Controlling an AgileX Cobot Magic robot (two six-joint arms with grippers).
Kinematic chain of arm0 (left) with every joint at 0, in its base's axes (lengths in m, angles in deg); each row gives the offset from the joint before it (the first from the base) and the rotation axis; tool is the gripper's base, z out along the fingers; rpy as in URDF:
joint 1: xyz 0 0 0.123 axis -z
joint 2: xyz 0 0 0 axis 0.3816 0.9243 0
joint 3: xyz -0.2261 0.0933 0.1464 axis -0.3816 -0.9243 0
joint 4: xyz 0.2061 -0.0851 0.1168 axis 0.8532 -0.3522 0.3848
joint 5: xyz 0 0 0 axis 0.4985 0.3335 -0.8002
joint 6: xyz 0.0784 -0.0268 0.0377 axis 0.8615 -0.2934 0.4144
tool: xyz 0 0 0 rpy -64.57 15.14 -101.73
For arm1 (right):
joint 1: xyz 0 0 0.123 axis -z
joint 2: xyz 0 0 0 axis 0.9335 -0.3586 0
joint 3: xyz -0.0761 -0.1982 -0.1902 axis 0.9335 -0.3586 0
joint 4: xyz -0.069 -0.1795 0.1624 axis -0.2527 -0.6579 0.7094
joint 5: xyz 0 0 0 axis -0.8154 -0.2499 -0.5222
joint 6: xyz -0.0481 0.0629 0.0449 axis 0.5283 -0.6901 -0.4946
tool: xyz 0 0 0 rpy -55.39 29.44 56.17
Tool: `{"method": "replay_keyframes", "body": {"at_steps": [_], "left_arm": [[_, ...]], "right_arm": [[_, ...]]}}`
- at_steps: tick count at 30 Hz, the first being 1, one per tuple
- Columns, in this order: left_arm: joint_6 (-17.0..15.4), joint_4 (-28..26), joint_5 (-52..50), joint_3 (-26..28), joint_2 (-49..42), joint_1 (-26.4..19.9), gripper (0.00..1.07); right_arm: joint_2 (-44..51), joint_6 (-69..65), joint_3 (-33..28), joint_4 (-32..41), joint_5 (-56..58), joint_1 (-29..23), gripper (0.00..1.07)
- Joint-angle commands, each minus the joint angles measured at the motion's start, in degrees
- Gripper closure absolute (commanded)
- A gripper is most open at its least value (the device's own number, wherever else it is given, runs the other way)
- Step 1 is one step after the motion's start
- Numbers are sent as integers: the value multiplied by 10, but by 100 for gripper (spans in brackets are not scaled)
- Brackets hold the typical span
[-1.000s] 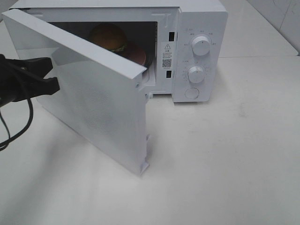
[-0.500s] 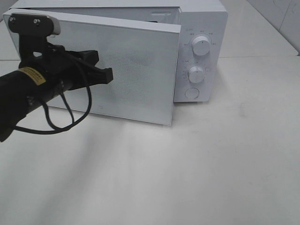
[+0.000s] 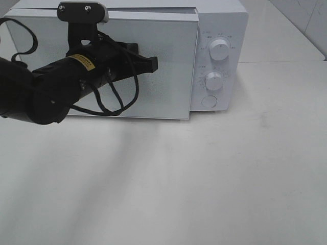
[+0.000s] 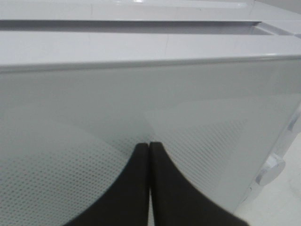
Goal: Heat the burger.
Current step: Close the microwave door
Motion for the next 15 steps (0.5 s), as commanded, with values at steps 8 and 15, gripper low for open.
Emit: {"method": "replay_keyframes", "body": {"at_steps": [8,15], "left_arm": [[7,-30,33,99,49,3,107],[68,-74,44,140,74,3,107]], "right_arm": [[17,2,-1,2,0,3,32],[17,1,-1,2,0,3,32]]}}
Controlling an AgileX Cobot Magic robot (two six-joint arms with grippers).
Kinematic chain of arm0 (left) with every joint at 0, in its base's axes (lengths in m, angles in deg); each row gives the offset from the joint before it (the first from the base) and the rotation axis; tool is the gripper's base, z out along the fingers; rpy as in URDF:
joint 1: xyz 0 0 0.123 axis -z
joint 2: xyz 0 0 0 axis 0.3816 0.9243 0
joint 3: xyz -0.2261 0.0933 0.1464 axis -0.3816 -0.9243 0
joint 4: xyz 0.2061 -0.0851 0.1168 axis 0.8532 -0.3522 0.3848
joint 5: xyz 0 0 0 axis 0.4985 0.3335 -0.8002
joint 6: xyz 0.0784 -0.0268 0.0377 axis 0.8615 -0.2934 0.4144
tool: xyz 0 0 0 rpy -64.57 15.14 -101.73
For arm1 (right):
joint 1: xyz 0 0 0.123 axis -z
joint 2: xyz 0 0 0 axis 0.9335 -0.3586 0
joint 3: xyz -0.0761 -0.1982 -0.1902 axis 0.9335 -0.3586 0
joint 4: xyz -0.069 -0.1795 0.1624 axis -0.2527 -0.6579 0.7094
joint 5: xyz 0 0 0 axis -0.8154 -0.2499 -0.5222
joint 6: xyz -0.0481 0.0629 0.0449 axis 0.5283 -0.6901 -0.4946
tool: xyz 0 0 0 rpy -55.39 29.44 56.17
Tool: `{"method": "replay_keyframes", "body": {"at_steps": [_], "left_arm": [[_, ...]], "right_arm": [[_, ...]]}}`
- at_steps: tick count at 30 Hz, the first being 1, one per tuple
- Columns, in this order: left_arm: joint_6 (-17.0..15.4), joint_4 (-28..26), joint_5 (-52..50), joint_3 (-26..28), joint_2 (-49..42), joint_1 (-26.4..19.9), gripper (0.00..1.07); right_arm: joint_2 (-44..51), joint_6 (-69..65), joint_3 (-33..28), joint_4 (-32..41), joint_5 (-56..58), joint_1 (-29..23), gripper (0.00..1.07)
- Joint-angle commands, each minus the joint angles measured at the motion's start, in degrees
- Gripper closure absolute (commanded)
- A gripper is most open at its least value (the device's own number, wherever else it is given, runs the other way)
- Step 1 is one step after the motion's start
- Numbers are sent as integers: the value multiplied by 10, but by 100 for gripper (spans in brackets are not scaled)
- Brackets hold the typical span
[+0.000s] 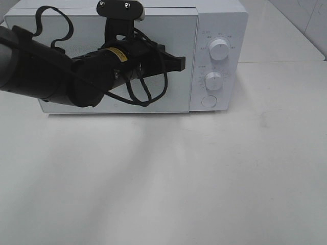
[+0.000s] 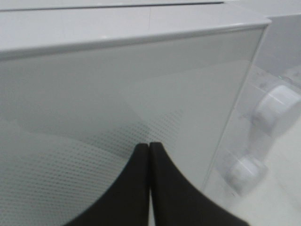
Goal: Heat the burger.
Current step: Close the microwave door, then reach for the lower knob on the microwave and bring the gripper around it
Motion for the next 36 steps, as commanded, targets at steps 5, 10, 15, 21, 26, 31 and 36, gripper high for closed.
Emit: {"method": "replay_keyframes", "body": {"at_steps": [5,10,15,21,26,31,36], "left_arm": [[33,-68,-23,37,19,-14,107],[33,-48,-2,32,14,-7,107],[33,-34,56,21,-4,3,107],[33,-33,81,5,-24,9,107],[33,-26,159,-1,-43,11,98],[33,-26,273,-1,-65,11,67],[33,-24,382,-1,-88,11,19]], "right_arm": [[17,1,-1,2,0,3,32],[17,1,-1,2,0,3,32],[17,1,-1,2,0,3,32],[17,1,-1,2,0,3,32],[17,1,-1,2,0,3,32],[17,1,-1,2,0,3,32],[17,1,-1,2,0,3,32]]}}
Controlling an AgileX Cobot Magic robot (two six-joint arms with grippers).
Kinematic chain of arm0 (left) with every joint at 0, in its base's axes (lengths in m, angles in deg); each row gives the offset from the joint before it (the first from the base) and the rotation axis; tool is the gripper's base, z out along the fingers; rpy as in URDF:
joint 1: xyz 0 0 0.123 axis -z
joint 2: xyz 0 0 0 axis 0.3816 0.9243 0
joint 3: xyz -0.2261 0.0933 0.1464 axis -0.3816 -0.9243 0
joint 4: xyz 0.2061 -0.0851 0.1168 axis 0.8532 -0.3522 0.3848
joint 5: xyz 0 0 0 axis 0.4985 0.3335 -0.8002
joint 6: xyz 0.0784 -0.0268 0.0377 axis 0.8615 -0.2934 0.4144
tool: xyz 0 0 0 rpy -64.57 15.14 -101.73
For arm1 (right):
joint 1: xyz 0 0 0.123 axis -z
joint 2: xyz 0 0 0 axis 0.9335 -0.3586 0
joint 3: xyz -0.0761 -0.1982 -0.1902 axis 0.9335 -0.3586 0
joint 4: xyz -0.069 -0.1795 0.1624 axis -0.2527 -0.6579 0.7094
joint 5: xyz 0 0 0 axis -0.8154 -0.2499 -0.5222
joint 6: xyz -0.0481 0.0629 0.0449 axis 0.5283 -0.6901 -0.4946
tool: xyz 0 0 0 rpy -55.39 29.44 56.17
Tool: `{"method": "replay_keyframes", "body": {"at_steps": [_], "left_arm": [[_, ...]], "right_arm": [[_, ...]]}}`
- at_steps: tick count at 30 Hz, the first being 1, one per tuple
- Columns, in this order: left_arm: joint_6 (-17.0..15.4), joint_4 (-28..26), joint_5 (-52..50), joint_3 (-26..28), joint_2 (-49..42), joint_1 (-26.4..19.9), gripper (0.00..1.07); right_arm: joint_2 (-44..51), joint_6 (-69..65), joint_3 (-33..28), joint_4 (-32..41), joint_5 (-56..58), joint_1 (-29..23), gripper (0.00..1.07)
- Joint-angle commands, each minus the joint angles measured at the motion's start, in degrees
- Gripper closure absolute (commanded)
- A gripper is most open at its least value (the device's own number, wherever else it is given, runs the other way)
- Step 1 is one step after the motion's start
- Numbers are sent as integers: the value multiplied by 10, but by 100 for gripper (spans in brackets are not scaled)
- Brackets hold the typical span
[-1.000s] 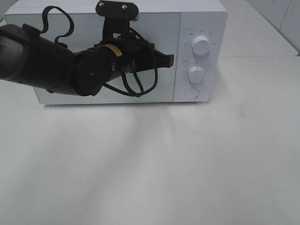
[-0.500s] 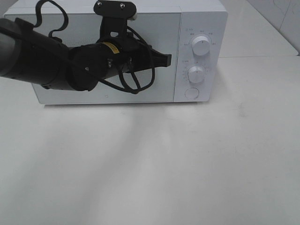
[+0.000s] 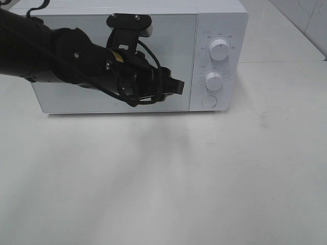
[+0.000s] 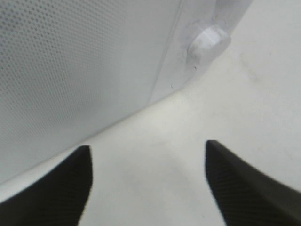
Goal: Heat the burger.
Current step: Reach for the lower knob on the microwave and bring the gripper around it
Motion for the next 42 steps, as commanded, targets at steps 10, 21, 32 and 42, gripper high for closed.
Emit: {"method": "replay_keyframes", "body": {"at_steps": [10,21,32,42], "left_arm": [[-1,6,286,-1,-69,1,5],[-13,51,492,-1,-147,-1,5],[-18,53,584,-2,-215,-112,5],[5,58,662,-5,-274,-279,5]], "right_arm": [[17,1,-1,2,0,3,32],[17,1,-1,2,0,3,32],[17,1,-1,2,0,3,32],[17,1,-1,2,0,3,32]]}}
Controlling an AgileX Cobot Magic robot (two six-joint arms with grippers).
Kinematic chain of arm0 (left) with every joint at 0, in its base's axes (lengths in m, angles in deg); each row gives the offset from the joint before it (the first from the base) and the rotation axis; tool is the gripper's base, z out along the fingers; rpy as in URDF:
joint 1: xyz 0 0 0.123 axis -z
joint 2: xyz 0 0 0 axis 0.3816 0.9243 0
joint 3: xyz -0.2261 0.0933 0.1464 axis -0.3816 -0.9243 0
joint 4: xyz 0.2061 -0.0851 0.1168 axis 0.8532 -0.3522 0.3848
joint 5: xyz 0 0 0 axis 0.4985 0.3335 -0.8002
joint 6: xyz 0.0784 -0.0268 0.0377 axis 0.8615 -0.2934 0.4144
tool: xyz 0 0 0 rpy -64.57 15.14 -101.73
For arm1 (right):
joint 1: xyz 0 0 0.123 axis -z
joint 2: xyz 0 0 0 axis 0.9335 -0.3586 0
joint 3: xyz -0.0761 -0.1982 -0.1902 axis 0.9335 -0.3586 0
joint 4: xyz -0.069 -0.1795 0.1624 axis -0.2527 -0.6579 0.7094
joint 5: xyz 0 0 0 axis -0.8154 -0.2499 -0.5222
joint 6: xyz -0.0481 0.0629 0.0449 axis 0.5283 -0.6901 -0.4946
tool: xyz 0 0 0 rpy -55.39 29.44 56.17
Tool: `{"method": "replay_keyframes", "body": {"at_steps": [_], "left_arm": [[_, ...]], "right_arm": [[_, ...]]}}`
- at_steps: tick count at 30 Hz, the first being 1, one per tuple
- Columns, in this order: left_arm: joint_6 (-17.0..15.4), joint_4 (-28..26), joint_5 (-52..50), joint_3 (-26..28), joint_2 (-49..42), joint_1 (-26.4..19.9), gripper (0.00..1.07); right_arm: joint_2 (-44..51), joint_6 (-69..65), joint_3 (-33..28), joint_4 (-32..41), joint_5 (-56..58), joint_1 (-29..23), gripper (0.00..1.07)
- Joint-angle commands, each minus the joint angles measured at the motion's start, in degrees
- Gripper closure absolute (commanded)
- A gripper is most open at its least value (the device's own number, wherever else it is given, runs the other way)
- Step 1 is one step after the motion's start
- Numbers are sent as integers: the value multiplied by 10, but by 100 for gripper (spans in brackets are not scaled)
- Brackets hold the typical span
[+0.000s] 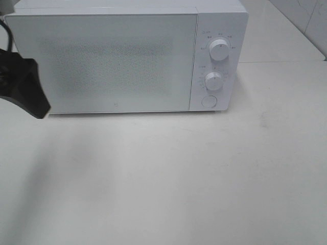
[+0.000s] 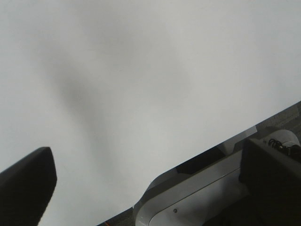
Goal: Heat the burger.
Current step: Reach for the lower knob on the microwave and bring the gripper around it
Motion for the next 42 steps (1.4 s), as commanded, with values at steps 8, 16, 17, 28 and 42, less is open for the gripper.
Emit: {"method": "replay_keyframes", "body": {"at_steps": [8,16,17,28,42], "left_arm": [[1,14,29,-50,-95,-138,5],[-1,29,-8,-183,-221,-153,5],[-1,29,-8,-183,-221,-153,5],[-1,53,-60,-310,-449,-153,5],[-69,97,-37,-351,-676,-153,5]], "right_arm": [[17,1,-1,2,0,3,32],[17,1,-1,2,0,3,32],[17,1,-1,2,0,3,32],[17,1,-1,2,0,3,32],[17,1,-1,2,0,3,32]]}}
